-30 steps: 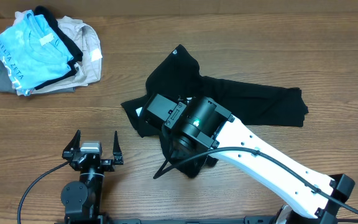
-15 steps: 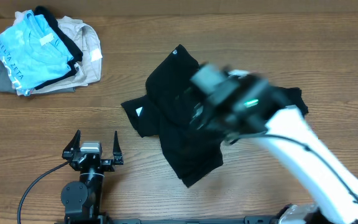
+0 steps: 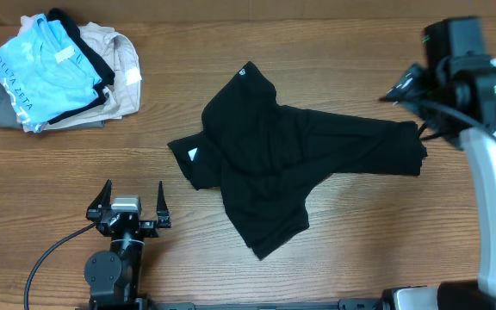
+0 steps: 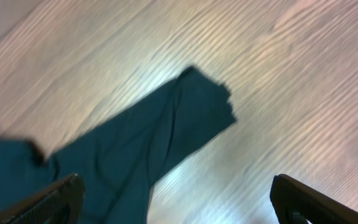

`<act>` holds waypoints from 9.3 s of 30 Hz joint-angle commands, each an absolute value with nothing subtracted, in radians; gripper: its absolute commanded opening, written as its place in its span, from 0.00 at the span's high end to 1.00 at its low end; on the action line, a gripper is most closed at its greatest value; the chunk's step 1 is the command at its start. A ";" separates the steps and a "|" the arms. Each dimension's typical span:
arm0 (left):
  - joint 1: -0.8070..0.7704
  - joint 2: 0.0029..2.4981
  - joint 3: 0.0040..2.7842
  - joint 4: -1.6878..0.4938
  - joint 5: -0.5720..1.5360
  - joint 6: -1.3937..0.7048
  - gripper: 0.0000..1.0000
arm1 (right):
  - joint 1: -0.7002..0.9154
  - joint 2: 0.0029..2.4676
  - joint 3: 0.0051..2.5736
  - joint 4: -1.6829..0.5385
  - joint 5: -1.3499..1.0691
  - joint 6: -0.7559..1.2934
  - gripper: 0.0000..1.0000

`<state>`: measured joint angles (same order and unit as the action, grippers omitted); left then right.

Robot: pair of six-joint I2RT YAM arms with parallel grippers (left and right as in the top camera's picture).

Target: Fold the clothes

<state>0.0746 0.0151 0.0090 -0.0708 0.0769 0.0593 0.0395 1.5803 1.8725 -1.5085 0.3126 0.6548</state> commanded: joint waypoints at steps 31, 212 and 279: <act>0.078 0.004 0.005 -0.047 0.212 0.038 0.00 | -0.239 1.820 1.865 -1.446 0.152 0.523 0.00; -0.928 1.747 0.921 -0.769 0.104 -1.324 0.59 | -0.311 2.111 1.603 -0.972 -0.114 0.411 0.13; -0.928 1.747 0.921 -0.758 0.104 -1.324 0.57 | -0.298 2.172 1.703 -1.049 -0.006 0.495 0.61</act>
